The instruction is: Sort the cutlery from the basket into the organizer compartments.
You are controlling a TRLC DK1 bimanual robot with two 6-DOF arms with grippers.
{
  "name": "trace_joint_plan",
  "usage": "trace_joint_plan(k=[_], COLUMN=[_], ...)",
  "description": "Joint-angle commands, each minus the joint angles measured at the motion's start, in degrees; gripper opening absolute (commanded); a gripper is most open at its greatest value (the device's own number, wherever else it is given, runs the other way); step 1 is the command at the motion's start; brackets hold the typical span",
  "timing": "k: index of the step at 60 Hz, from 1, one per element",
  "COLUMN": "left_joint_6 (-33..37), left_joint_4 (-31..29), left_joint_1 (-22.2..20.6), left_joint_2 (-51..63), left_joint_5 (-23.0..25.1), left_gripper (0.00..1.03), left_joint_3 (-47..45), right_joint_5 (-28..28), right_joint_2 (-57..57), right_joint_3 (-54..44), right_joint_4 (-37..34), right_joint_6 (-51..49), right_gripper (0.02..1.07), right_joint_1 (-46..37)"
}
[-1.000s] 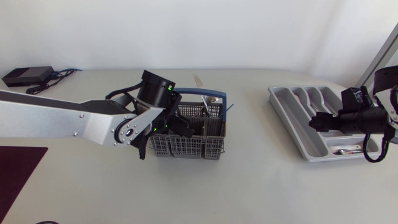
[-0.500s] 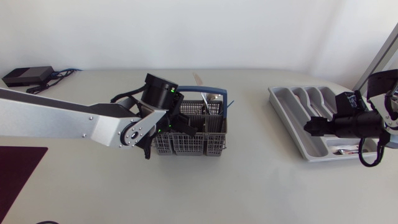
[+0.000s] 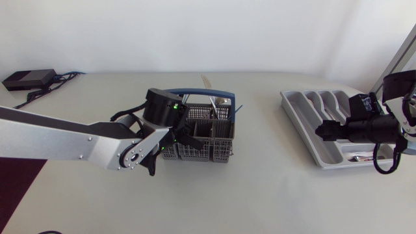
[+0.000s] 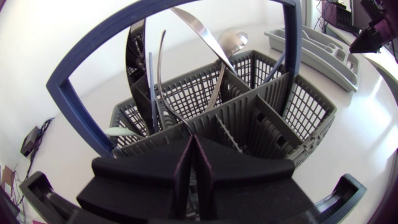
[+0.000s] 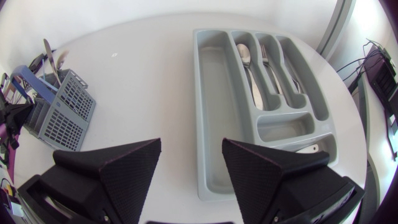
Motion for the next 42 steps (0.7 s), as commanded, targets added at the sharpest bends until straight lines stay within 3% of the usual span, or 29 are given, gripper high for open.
trace_joint_plan(k=[1, 14, 29, 42], left_joint_6=[1.50, 0.97, -0.35, 2.20], left_joint_4=[1.22, -0.01, -5.46, -1.15], left_joint_1=[-1.09, -0.74, 0.31, 0.14], left_joint_2=[-1.57, -2.71, -4.30, -5.79], left_joint_5=[-0.22, -0.22, 0.04, 0.30], left_gripper=[0.04, 0.05, 0.22, 0.31], left_joint_3=[-3.50, -2.35, 2.83, 0.90], right_joint_5=[0.62, 1.33, 1.50, 1.50], right_joint_2=[-0.78, -1.75, -1.39, -1.04], right_joint_3=[-1.70, -2.05, -2.58, -3.11], right_joint_4=[0.07, 0.16, 0.42, 1.12], right_joint_6=[1.40, 1.57, 1.31, 1.05], right_gripper=[0.74, 0.74, 0.74, 0.74], right_joint_1=[0.65, 1.35, 1.35, 1.35])
